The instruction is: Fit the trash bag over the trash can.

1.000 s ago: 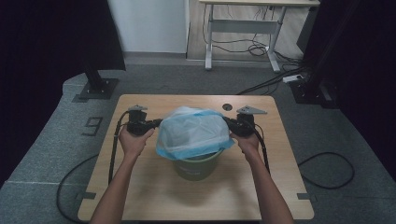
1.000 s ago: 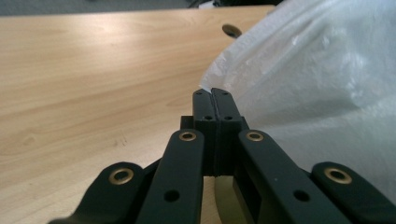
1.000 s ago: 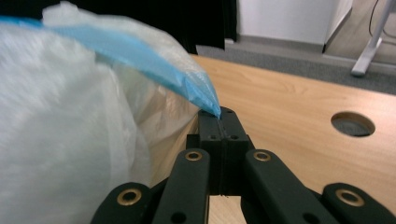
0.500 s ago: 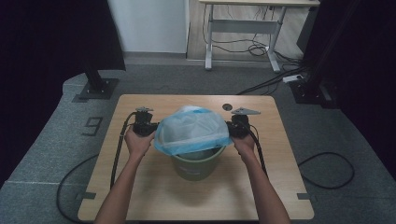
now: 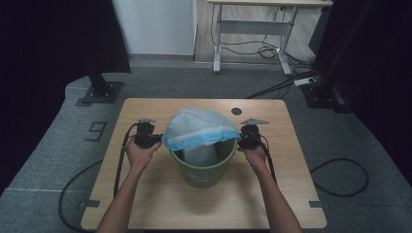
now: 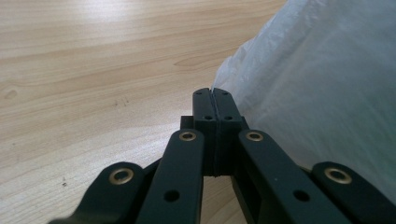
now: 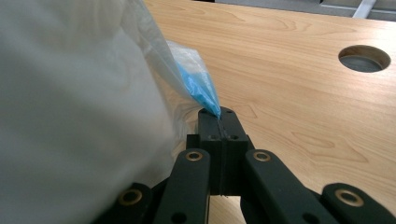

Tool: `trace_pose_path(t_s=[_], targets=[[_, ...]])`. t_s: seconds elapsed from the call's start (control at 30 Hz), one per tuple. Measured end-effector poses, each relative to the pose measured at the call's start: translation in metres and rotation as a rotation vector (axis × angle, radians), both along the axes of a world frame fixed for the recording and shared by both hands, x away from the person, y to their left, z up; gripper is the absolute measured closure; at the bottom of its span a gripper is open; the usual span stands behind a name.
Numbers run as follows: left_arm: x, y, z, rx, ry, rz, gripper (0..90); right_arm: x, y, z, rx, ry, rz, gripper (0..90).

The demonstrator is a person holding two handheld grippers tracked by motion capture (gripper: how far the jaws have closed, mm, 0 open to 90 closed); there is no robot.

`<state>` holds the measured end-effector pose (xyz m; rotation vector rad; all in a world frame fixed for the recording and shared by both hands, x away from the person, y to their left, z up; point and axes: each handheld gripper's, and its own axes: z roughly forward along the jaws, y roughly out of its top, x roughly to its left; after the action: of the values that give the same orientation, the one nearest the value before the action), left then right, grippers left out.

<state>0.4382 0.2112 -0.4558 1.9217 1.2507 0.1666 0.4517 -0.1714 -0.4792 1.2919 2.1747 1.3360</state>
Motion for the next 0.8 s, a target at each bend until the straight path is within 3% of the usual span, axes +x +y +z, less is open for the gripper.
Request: trace_pose_path(t_s=[0.1,0.17,0.27,0.43,0.6,0.8], targets=[[-0.003,0.000,0.005,-0.024,-0.016,-0.003,90.0,-0.006,-0.006,0.004,0.013,-0.024,-0.014,88.4],[-0.005,0.001,0.007,-0.023,-0.022,-0.005,90.0,-0.014,-0.014,0.018,0.059,-0.086,-0.051,77.4],[-0.005,0.002,0.008,-0.019,-0.021,-0.005,90.0,-0.027,-0.023,0.034,0.055,-0.157,-0.103,63.6],[-0.007,0.003,0.010,-0.027,-0.025,-0.001,90.0,-0.052,-0.047,0.057,0.094,-0.233,-0.170,54.9],[-0.008,0.003,0.011,-0.028,-0.028,0.002,90.0,-0.071,-0.059,0.071,0.139,-0.276,-0.116,53.1],[-0.009,0.003,0.013,-0.029,-0.034,0.008,90.0,-0.083,-0.043,0.086,0.139,-0.255,-0.014,42.1]])
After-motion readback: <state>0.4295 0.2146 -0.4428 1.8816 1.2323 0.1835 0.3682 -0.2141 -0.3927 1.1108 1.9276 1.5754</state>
